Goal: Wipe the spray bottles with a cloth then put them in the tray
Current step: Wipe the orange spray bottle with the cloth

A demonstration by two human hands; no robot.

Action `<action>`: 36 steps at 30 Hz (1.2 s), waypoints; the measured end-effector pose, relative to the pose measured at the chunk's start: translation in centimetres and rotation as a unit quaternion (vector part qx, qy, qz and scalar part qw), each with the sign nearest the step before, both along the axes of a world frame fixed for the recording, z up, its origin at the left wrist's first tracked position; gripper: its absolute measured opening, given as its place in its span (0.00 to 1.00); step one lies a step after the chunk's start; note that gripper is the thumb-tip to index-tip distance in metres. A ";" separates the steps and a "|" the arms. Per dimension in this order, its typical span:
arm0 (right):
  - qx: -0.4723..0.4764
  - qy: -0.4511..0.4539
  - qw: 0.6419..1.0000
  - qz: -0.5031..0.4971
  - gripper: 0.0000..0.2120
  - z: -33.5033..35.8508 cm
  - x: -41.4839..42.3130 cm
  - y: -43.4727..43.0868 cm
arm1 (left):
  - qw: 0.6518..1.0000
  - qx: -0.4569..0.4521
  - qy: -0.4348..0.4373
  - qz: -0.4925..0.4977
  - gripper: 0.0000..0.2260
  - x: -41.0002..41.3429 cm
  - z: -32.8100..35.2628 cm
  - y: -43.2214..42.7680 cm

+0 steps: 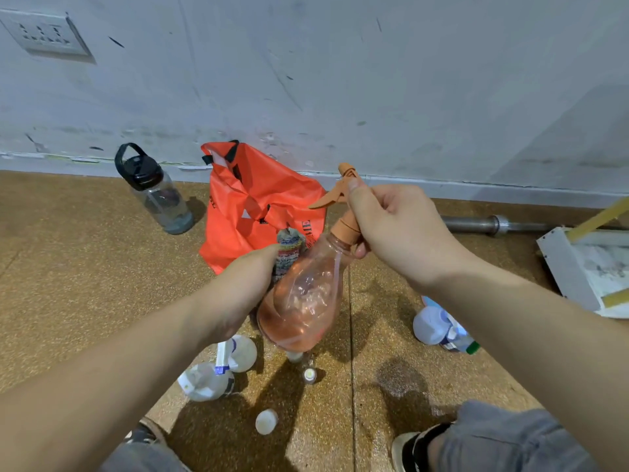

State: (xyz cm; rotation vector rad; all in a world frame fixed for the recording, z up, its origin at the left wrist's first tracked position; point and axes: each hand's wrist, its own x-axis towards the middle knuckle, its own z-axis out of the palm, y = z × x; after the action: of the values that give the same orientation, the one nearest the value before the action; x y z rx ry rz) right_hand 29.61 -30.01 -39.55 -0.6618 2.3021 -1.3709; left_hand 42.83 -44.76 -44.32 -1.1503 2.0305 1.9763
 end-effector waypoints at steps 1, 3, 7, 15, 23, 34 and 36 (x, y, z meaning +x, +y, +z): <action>-0.010 -0.020 1.000 -0.007 0.30 -0.4 -0.3 0.0 | 1.000 0.007 0.000 0.011 0.19 0.0 -0.1 0.0; -0.026 -0.066 0.997 -0.042 0.29 -0.6 -0.9 -0.1 | 0.999 0.033 0.005 0.017 0.18 0.0 -0.2 0.1; 0.001 -0.137 0.988 -0.076 0.21 -0.7 -1.2 -0.2 | 0.997 0.071 0.012 0.030 0.16 -0.3 0.8 0.7; 0.029 -0.179 0.980 -0.084 0.22 -0.5 -0.6 -0.7 | 0.996 -0.044 0.060 -0.053 0.10 -0.3 2.3 1.8; 0.053 -0.032 0.995 -0.080 0.26 -0.4 0.8 -0.9 | 0.762 -0.571 0.174 -0.250 0.25 1.5 1.0 3.3; -0.014 -0.081 0.990 -0.119 0.25 -0.3 -0.6 -0.4 | 0.995 0.064 -0.011 0.082 0.22 0.5 -0.4 1.1; -0.007 -0.102 0.987 -0.127 0.25 -0.6 -0.7 -0.2 | 0.997 -0.035 0.030 0.058 0.18 0.3 -0.1 1.4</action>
State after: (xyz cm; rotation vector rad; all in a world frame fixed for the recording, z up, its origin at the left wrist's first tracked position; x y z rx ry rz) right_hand 28.92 -30.18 -40.14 -0.2230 2.2702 -1.4888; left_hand 43.13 -43.40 -44.40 -1.2651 2.1240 2.0318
